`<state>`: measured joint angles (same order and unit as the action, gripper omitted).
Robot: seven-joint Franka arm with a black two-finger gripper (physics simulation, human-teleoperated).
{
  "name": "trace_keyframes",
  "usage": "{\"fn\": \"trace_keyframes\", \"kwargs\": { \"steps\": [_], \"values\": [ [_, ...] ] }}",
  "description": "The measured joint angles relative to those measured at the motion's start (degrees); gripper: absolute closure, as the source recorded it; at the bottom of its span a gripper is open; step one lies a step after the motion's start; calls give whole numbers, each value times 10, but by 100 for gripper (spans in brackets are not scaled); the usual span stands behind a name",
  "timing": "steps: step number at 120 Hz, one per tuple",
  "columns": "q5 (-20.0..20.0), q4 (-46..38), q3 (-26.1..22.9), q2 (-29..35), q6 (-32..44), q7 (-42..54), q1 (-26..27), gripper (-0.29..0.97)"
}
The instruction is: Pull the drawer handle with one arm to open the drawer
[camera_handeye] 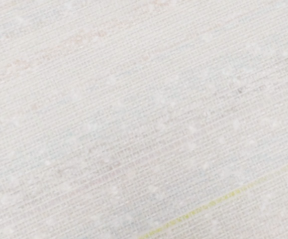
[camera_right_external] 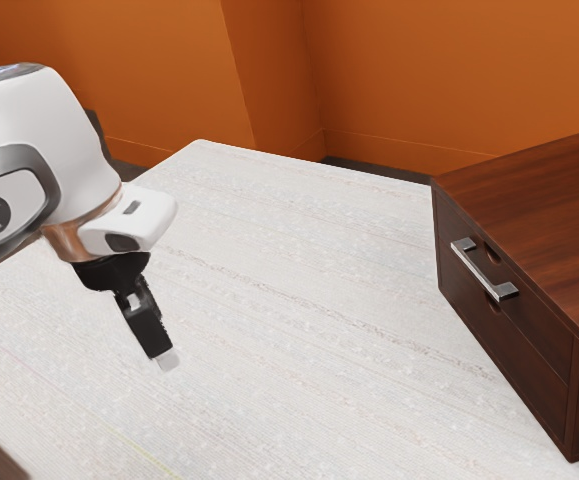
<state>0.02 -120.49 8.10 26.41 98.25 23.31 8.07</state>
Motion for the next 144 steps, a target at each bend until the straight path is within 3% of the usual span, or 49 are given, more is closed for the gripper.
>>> {"fn": "trace_keyframes", "kwargs": {
  "steps": [30, 52, 68, 94, 130, 134, 144],
  "values": [
    [7, 0, -12, -24, 106, 279, 8, 0],
    [96, -1, -64, -54, 224, 448, 28, 0],
    [125, 3, -70, -99, 285, 535, 37, 0],
    [113, 48, -70, -153, 341, 614, 100, 0],
    [46, 121, -67, -221, 363, 686, 103, 0],
    [43, 122, -75, -225, 364, 692, 93, 0],
    [37, 124, -157, -234, 368, 706, 1, 0]
  ]
}}
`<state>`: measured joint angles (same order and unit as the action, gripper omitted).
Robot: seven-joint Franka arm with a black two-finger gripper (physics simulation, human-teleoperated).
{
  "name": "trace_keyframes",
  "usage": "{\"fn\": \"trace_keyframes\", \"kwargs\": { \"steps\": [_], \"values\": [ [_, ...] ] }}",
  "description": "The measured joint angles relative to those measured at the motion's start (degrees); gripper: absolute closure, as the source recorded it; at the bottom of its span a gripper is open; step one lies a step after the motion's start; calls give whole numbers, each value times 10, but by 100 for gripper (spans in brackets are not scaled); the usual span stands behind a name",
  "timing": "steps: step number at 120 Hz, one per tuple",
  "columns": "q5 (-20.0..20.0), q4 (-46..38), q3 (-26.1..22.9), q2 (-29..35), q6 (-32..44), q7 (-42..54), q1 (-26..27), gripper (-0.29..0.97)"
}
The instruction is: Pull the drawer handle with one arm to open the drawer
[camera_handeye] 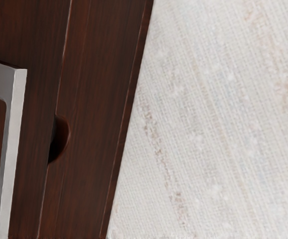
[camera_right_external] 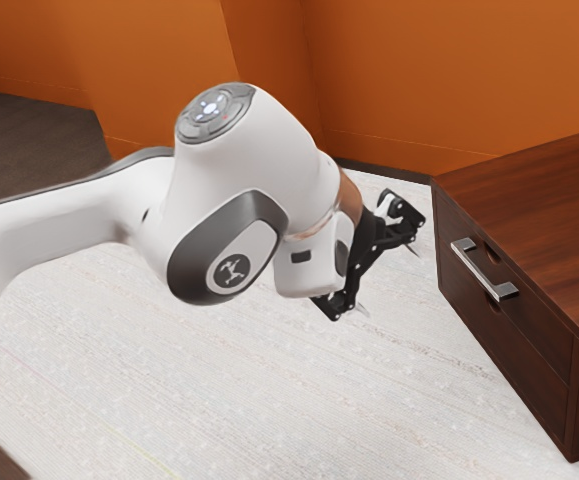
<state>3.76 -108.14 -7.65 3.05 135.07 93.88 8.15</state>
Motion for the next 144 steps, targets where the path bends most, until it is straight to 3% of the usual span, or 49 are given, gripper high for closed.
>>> {"fn": "trace_keyframes", "kwargs": {
  "steps": [8, 20, 45, 101, 144],
  "values": [
    [-3, 11, -53, -9, 3, 10, -56, 0],
    [-5, 34, -72, -32, 6, 22, -72, 0],
    [-17, 39, -79, -62, 33, 43, -73, 0],
    [-57, 1, -77, -56, 113, 70, -70, 0],
    [-66, 9, -76, -89, 140, 80, -72, 0]
  ]
}}
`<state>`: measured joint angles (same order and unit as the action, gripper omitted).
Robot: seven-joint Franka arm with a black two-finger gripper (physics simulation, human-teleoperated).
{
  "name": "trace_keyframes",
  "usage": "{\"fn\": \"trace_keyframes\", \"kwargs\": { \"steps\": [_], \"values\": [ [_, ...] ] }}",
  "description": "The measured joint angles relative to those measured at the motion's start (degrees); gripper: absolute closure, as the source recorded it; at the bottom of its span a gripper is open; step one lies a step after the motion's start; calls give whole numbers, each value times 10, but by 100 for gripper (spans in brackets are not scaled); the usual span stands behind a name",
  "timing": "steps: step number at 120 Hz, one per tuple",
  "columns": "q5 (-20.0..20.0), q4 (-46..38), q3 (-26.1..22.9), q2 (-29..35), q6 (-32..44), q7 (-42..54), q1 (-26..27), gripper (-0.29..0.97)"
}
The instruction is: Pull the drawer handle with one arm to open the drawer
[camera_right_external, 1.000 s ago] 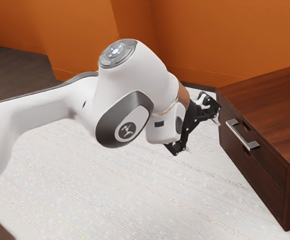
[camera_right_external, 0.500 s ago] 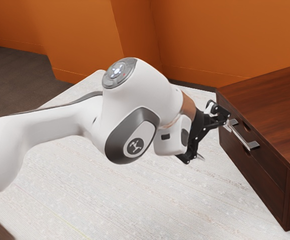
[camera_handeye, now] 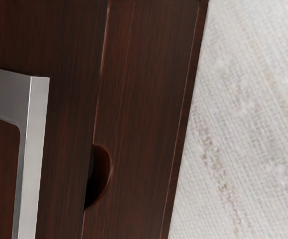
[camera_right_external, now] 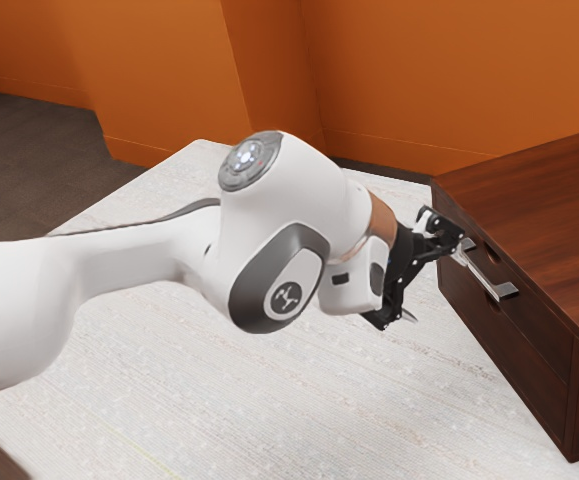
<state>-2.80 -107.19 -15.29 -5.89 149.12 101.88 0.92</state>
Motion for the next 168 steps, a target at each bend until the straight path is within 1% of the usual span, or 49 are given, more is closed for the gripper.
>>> {"fn": "trace_keyframes", "kwargs": {
  "steps": [58, 74, 95, 168],
  "values": [
    [-1, 16, 0, -29, 17, 7, 4, -1],
    [1, 34, 1, -33, 19, 8, 6, 0],
    [2, 52, 2, -56, 21, 9, 6, 0],
    [-1, 33, 4, -57, 21, 9, 5, 0]
  ]
}}
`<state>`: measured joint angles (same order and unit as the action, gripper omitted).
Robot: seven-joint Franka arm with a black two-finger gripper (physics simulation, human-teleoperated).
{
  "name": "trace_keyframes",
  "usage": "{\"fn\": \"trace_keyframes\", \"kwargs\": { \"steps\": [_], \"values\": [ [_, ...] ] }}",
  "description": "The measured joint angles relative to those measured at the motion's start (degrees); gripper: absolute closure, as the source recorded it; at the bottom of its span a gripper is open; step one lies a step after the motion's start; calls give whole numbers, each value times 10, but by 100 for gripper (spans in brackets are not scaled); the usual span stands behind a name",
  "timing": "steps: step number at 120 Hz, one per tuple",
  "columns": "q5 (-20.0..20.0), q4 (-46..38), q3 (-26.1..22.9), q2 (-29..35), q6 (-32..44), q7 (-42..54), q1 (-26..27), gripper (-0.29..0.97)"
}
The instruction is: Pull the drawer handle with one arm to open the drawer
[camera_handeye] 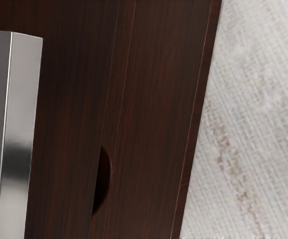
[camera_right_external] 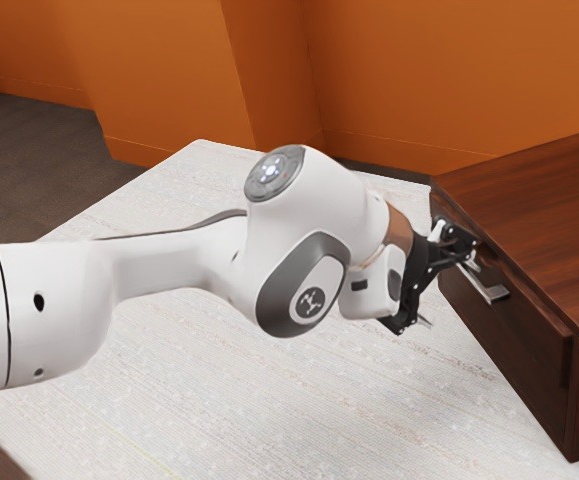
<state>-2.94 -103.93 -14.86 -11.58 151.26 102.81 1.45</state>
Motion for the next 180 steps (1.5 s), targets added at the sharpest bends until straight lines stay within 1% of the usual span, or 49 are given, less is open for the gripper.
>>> {"fn": "trace_keyframes", "kwargs": {
  "steps": [17, 26, 42, 55, 65, 83, 105, 117, 127, 168, 180],
  "values": [
    [3, -20, 6, 20, -2, 0, 0, 2],
    [5, -26, 8, 26, -3, 1, -1, -1],
    [9, -45, 16, 39, -4, 1, -4, 0],
    [9, -53, 21, 47, -4, 1, -4, 3],
    [8, -62, 27, 54, -4, 1, -1, 0],
    [5, -81, 30, 68, -3, 2, -2, -2],
    [4, -102, 31, 87, -1, 2, -6, 3],
    [3, -112, 31, 93, 0, 2, -8, -2],
    [5, -121, 30, 96, 1, 2, -10, -3],
    [5, -141, 31, 126, 1, 2, -15, 7],
    [2, -151, 31, 134, 1, 2, -15, 5]
  ]
}}
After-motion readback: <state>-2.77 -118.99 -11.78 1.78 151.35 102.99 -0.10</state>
